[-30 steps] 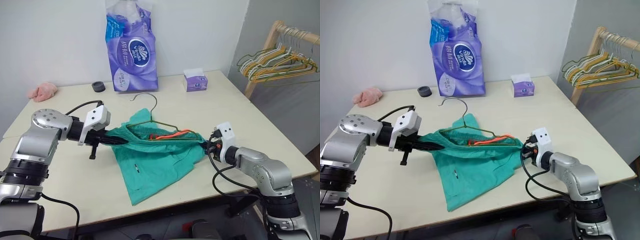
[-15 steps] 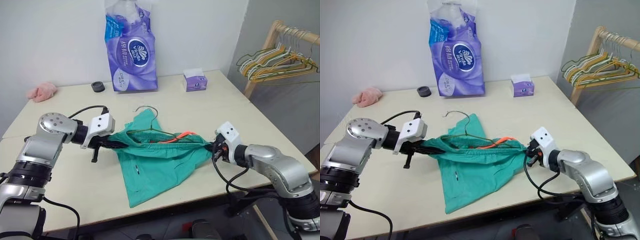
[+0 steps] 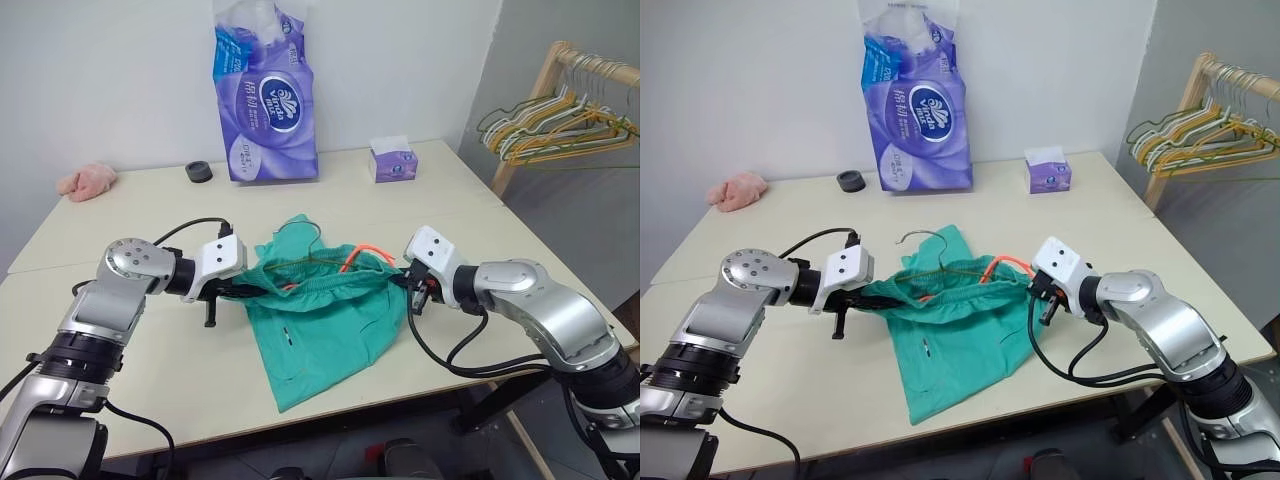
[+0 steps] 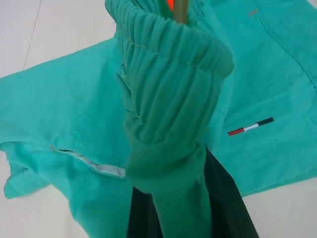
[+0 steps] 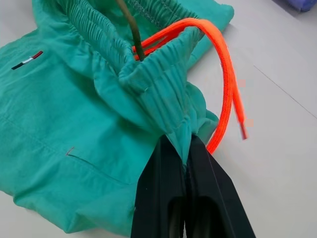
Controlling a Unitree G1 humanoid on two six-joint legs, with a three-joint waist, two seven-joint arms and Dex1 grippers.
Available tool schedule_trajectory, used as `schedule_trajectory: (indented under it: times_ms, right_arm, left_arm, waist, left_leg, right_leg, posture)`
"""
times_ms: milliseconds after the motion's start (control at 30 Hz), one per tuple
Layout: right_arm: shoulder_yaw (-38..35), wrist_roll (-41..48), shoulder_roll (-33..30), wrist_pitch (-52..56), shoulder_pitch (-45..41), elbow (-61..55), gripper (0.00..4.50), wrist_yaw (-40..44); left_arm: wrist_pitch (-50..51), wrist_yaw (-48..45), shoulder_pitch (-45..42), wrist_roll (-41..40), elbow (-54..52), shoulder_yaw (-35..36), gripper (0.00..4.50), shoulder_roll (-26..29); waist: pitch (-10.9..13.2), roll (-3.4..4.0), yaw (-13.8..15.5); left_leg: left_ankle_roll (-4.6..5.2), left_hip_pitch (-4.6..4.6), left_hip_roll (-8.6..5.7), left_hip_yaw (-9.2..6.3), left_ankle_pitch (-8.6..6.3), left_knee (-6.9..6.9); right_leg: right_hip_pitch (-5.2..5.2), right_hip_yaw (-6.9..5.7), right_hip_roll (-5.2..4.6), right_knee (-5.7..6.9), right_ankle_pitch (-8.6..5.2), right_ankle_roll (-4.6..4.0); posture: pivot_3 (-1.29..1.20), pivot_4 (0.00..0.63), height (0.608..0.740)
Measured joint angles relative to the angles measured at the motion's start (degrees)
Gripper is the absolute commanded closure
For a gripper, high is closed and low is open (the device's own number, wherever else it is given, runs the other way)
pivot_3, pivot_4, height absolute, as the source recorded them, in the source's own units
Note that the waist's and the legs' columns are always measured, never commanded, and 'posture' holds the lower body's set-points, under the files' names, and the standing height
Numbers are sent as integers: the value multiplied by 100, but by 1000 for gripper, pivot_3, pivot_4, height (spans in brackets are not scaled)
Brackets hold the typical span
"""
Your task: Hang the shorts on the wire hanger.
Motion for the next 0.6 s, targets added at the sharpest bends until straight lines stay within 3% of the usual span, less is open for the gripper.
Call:
schedule_trajectory:
  times_ms: [33,100,467,600]
  right_arm:
    - [4,0,-12,7,6,-1,4445,42]
    - [5,-2,-53,14,64,-34,3866,112]
    - [-152,-37,-460,-21,120,-209,121,404]
    - [-297,-38,-644,82,301,-234,10,456]
  left_arm:
    - [10,1,43,-3,-23,0,4500,0]
    - [34,7,140,-14,-114,0,4500,-2]
    - [146,62,160,-50,-219,0,4500,-125]
    - [144,54,142,-49,-203,-1,4500,-188]
  waist:
    - [0,0,4]
    - [0,0,21]
    - [0,-1,91]
    - [1,-1,103]
  left_leg:
    - [0,0,1,0,0,-1]
    - [0,-1,2,-1,0,0]
    - [0,0,1,3,0,4]
    - [0,0,2,4,0,3]
  right_leg:
    - [0,0,0,0,0,0]
    - [0,-2,1,0,0,0]
    - [0,-1,1,-2,0,0]
    - [1,-1,1,-3,0,0]
  posture:
    - [-172,20,740]
    - [-176,18,740]
    - [-201,12,740]
    - [-210,13,740]
